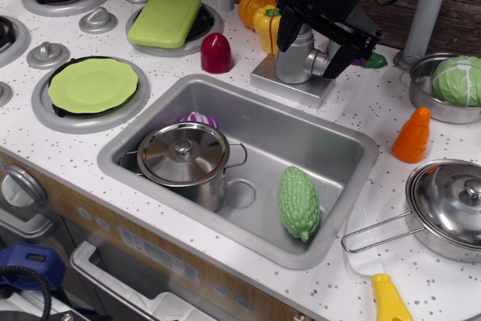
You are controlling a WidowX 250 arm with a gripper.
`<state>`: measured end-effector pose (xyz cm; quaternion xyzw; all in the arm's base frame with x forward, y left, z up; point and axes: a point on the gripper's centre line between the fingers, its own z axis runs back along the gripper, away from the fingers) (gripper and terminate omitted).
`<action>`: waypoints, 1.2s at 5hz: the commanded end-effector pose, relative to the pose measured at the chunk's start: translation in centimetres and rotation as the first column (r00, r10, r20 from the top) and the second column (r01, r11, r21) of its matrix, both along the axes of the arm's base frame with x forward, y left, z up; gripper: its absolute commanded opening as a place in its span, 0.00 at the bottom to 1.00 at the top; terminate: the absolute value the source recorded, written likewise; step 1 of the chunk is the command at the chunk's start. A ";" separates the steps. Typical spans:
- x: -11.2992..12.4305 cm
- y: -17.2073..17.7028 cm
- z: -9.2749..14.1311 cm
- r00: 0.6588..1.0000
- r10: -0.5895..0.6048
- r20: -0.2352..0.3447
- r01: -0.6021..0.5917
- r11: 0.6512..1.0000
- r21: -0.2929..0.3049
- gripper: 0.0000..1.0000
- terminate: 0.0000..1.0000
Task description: Turn lever vertical to front
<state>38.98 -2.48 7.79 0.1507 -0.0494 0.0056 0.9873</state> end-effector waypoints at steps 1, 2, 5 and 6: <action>0.0 0.0 0.0 1.000 0.000 0.000 0.000 1.000 0.000 1.00 0.00; 0.7 -0.3 0.7 0.998 0.014 0.067 -0.014 1.000 0.002 1.00 0.00; 4.1 -1.6 3.2 0.965 0.015 0.262 -0.019 1.000 0.012 1.00 0.00; 5.0 -1.2 3.4 0.963 0.004 0.268 -0.013 0.999 0.032 1.00 0.00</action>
